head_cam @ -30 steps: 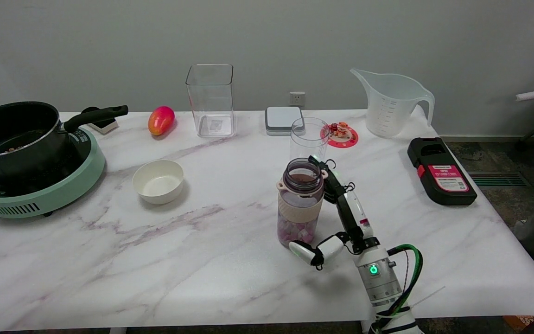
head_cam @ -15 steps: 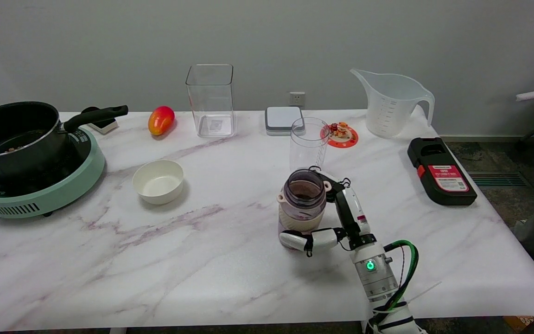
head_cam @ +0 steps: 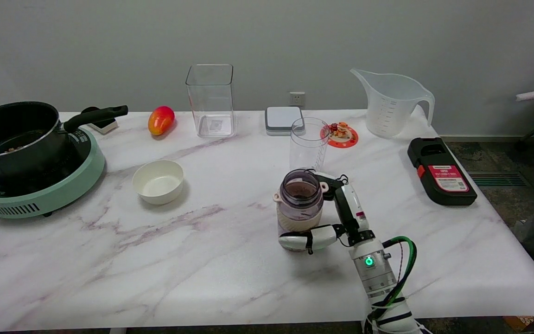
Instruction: Pick up the bottle.
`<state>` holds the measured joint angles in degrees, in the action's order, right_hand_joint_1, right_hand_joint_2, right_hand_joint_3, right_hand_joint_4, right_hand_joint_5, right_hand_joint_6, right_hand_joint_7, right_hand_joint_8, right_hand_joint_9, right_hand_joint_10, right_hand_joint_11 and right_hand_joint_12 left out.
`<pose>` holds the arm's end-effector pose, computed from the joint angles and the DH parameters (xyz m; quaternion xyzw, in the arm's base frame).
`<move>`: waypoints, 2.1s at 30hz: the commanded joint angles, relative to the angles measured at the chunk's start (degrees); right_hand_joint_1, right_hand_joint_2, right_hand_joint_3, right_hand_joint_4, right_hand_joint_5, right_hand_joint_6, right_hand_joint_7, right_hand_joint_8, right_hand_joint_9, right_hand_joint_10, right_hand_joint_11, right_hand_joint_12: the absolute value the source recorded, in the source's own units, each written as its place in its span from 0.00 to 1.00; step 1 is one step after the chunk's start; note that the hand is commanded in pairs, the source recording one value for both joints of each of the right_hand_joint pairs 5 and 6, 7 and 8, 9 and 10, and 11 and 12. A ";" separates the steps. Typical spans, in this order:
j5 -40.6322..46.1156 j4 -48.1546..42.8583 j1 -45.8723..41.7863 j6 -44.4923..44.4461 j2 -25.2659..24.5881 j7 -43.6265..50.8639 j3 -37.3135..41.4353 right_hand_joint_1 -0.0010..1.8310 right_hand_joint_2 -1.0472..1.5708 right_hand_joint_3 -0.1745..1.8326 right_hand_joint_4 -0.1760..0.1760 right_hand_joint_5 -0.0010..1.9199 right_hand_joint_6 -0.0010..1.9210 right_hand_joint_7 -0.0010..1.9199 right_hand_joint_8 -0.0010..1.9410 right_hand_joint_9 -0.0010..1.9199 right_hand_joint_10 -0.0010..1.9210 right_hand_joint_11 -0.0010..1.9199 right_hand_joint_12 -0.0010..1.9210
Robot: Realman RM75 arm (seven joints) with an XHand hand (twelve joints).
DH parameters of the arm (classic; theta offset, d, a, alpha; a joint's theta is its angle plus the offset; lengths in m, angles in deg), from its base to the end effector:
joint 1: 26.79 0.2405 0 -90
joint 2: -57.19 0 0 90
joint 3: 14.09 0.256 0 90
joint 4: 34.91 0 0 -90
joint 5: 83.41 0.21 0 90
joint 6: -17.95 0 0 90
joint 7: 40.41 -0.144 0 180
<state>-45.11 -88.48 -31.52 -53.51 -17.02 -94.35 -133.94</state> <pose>-0.3477 -0.2480 0.2696 0.6333 -0.2766 0.5102 0.5119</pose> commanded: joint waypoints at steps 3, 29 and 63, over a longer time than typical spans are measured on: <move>2.42 -2.75 0.71 0.20 1.70 -3.20 2.11 0.68 0.89 0.27 0.50 0.83 0.83 0.90 0.89 0.83 0.83 0.67 0.67; 22.97 -19.16 -3.29 3.80 14.99 -4.02 14.15 0.65 1.00 0.22 0.50 1.00 1.00 0.98 0.97 0.90 0.90 0.76 0.76; 25.23 -27.52 -7.12 16.74 20.69 -1.16 23.68 0.65 1.00 0.22 0.50 1.00 1.00 0.98 0.97 0.84 0.84 0.72 0.71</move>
<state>-21.13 -112.73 -35.64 -36.99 2.36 -96.13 -108.67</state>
